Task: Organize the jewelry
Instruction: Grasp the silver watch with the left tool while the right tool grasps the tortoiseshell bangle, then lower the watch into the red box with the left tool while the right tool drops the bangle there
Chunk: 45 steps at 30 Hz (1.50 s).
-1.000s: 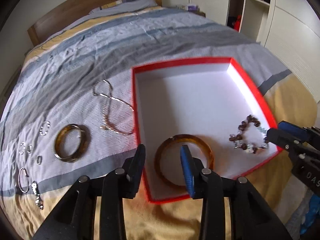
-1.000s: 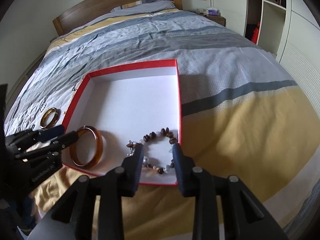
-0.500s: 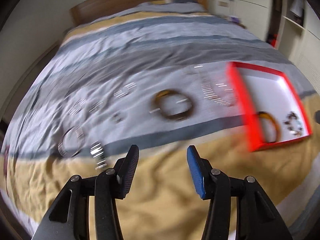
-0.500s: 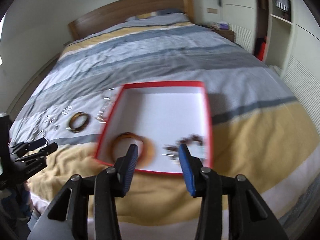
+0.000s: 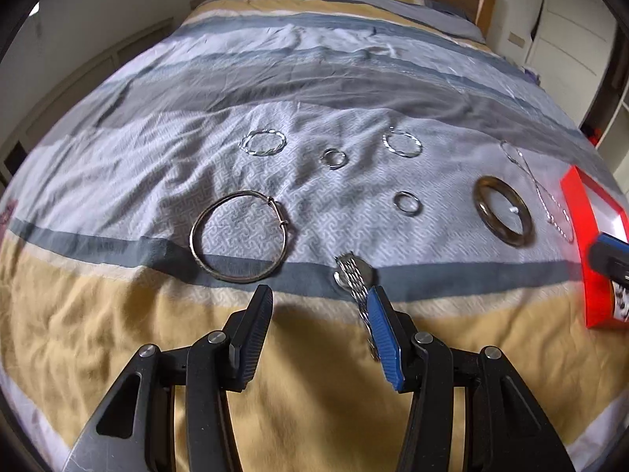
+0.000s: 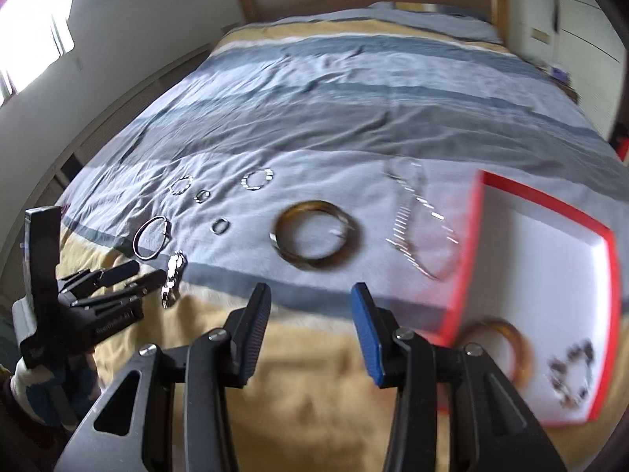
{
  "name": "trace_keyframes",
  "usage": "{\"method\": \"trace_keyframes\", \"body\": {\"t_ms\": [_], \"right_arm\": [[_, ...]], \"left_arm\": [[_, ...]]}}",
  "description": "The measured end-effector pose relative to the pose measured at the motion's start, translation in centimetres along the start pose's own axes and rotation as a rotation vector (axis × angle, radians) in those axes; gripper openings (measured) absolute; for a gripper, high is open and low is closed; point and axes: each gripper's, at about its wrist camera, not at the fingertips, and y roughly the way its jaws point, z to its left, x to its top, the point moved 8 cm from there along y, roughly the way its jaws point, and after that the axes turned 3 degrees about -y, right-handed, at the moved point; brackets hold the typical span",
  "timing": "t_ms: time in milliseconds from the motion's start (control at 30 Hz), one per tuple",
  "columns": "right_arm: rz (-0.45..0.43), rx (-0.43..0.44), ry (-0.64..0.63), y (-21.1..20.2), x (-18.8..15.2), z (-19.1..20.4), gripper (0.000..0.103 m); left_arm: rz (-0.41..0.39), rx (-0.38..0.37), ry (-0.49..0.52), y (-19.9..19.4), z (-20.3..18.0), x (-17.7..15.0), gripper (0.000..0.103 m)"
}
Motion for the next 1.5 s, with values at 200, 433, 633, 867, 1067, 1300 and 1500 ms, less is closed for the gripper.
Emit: {"method": "trace_keyframes", "body": {"t_ms": [200, 433, 633, 867, 1067, 1300, 1500], "right_arm": [[0.053, 0.029, -0.025, 5.5, 2.0, 1.8, 0.041], [0.131, 0.018, -0.04, 10.0, 1.7, 1.6, 0.04], [0.12, 0.068, -0.027, 10.2, 1.4, 2.1, 0.011], [0.075, 0.142, 0.049, 7.4, 1.0, 2.9, 0.008], [0.009, 0.192, 0.085, 3.0, 1.0, 4.0, 0.008], [-0.079, 0.207, 0.115, -2.7, 0.4, 4.2, 0.008], [-0.118, 0.151, 0.143, -6.6, -1.0, 0.2, 0.008]], "left_arm": [[0.018, -0.03, 0.022, 1.9, -0.9, 0.3, 0.049], [0.016, -0.05, 0.041, 3.0, -1.6, 0.6, 0.044], [0.004, -0.057, 0.086, 3.2, -2.7, 0.7, 0.024], [-0.007, -0.087, 0.055, 0.9, -2.3, 0.2, 0.023], [-0.038, -0.071, 0.058, -2.7, -1.9, -0.4, 0.023], [-0.07, -0.073, 0.087, -6.6, -3.2, -0.8, 0.023], [-0.088, -0.129, 0.159, -8.6, -8.3, -0.6, 0.023]]}}
